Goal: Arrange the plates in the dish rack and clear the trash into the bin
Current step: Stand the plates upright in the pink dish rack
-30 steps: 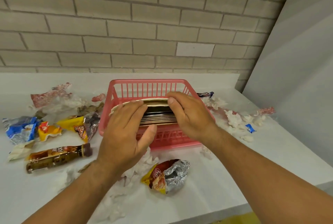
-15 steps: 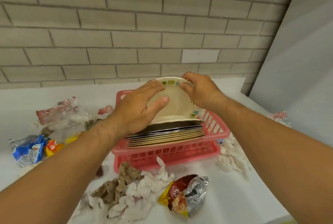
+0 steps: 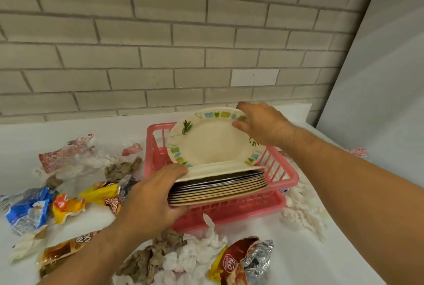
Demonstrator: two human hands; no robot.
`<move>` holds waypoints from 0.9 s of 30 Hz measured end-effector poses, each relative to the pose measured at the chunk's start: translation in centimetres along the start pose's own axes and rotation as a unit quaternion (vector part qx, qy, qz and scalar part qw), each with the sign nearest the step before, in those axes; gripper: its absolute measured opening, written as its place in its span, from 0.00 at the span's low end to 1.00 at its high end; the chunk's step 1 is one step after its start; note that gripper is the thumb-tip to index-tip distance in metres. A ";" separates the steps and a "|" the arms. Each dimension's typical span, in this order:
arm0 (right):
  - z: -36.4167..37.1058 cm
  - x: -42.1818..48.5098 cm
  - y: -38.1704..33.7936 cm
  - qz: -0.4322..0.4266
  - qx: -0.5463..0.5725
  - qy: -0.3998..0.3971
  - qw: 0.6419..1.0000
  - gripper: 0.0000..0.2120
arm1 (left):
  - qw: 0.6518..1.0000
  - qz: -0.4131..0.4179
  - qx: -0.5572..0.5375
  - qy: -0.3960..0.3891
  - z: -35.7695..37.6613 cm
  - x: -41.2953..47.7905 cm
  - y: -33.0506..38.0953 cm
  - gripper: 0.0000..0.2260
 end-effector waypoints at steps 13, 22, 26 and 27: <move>-5.0 -3.5 2.9 0.043 -0.036 0.103 0.993 0.16 | 0.997 0.032 0.065 -0.008 0.5 0.3 0.6 0.31; -0.4 -6.1 5.6 0.127 0.030 0.141 0.981 0.19 | 0.997 0.037 0.071 -0.008 0.5 0.2 0.8 0.32; -1.4 -6.3 5.6 0.124 0.037 0.171 0.977 0.19 | 0.997 0.034 0.067 -0.003 0.3 0.2 0.9 0.32; -1.6 -6.3 5.6 0.124 0.039 0.177 0.976 0.19 | 0.997 0.033 0.065 -0.002 0.3 0.2 0.9 0.32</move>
Point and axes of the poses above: each hand's wrist, its own x-axis towards the middle knuckle, its own z-axis out of the palm, y = z × x, the point moved 7 cm from there along x, towards the middle knuckle, and after that the axes turned 7 degrees about x, right-handed, at the moved point
